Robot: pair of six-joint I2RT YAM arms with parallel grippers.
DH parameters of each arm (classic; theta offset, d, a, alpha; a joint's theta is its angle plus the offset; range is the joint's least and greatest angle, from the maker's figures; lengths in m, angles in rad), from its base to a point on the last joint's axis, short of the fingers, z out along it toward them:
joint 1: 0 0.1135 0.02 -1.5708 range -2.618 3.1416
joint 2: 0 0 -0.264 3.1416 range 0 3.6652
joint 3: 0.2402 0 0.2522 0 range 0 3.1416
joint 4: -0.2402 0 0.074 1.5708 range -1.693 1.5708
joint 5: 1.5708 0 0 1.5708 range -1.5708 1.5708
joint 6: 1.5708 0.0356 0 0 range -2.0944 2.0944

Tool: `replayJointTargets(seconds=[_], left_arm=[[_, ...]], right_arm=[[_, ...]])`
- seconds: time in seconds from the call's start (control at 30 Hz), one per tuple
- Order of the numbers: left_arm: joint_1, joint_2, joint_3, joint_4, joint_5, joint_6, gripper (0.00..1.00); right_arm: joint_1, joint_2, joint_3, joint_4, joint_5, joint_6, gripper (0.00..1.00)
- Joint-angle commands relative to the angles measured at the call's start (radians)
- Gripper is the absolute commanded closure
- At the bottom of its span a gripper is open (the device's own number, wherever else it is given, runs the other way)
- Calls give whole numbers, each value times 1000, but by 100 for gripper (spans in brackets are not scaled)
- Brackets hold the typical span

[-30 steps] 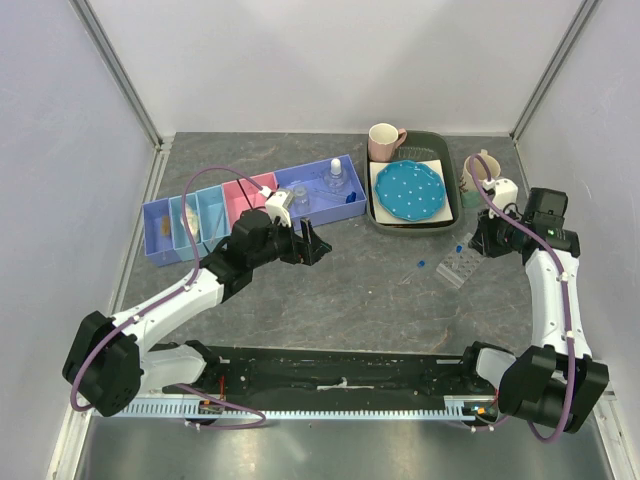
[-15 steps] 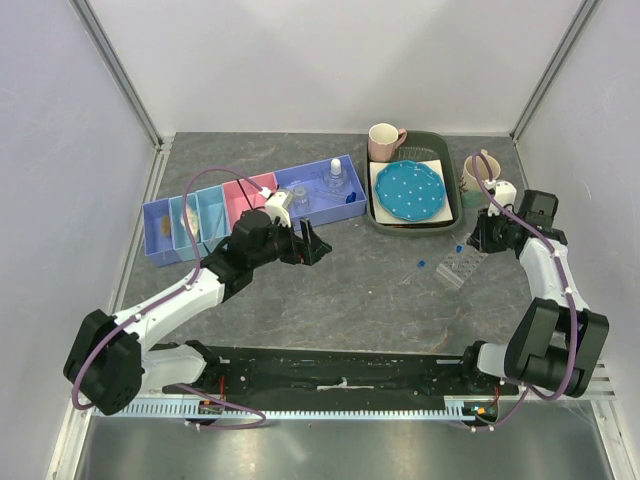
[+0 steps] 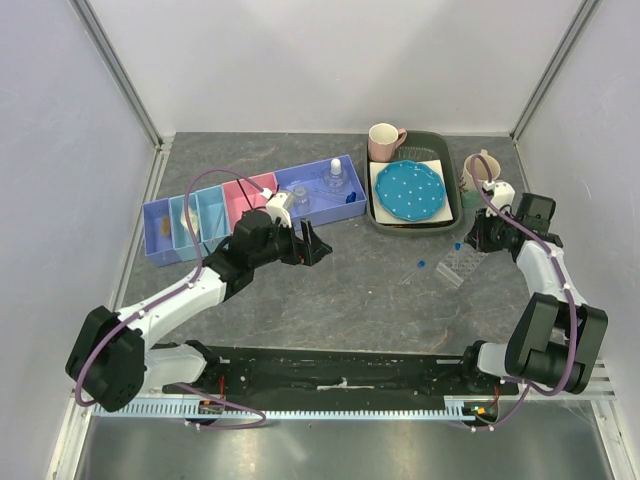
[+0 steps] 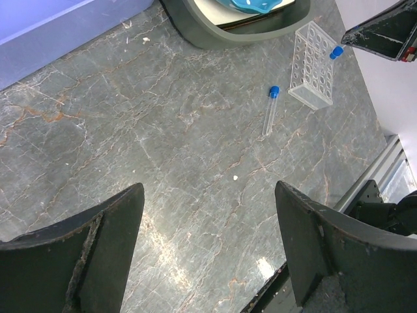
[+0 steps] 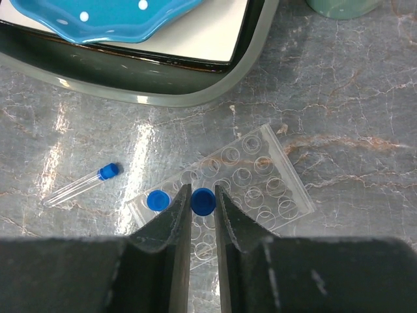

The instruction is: Organize the chemistry lab equipment

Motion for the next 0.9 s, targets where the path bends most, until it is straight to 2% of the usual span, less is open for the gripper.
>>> replayJointTargets(seconds=[0.0, 0.3, 0.63, 0.87], left_arm=[[6, 9, 6, 52, 23, -21, 13], [8, 18, 8, 60, 40, -21, 13], [8, 13, 11, 67, 48, -28, 13], [0, 21, 26, 86, 104, 13, 13]], right_arm=[[-5, -22, -58, 9, 8, -50, 75], [-5, -80, -125, 18, 2, -93, 71], [-5, -105, -89, -6, -29, -81, 58], [-5, -126, -12, -42, -59, -75, 43]])
